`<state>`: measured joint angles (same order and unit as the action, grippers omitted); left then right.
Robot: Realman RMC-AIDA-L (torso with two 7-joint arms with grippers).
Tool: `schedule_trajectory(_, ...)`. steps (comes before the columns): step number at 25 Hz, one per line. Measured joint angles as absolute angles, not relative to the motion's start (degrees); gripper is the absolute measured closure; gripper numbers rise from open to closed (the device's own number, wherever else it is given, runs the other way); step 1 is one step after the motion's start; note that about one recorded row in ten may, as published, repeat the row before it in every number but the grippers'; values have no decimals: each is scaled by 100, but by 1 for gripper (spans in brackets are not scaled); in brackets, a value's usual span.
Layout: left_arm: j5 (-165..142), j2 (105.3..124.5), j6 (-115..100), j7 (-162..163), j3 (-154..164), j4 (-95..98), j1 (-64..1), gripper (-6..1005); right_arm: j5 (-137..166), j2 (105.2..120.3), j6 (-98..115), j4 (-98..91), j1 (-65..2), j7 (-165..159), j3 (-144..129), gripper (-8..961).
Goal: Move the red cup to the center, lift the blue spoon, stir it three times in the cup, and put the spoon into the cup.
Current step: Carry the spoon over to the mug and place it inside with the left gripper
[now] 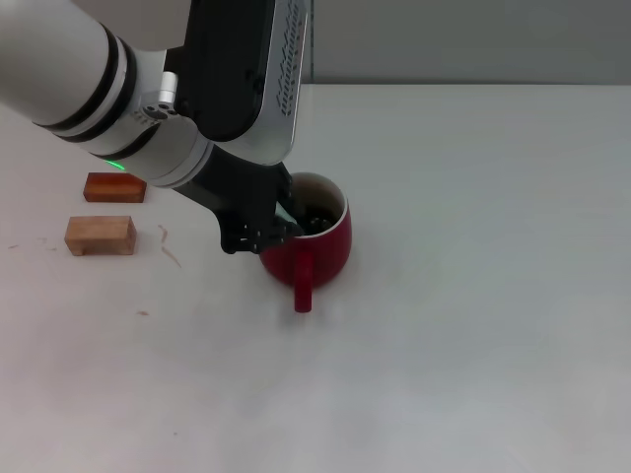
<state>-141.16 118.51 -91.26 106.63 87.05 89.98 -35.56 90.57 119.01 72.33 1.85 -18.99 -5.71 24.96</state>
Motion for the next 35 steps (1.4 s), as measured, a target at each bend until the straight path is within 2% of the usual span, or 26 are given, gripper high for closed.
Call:
schedule_trajectory(19,-13887,11881,-7641,10724,9057,8292,-3514,903,9046,11891,7233,166,-1872,-571,2500,310)
schedule_trajectory(35,-14409,11831,-7942,10949,8948,8917,-3183,907,9046,11891,7134,112,-1971,-571,2504,310)
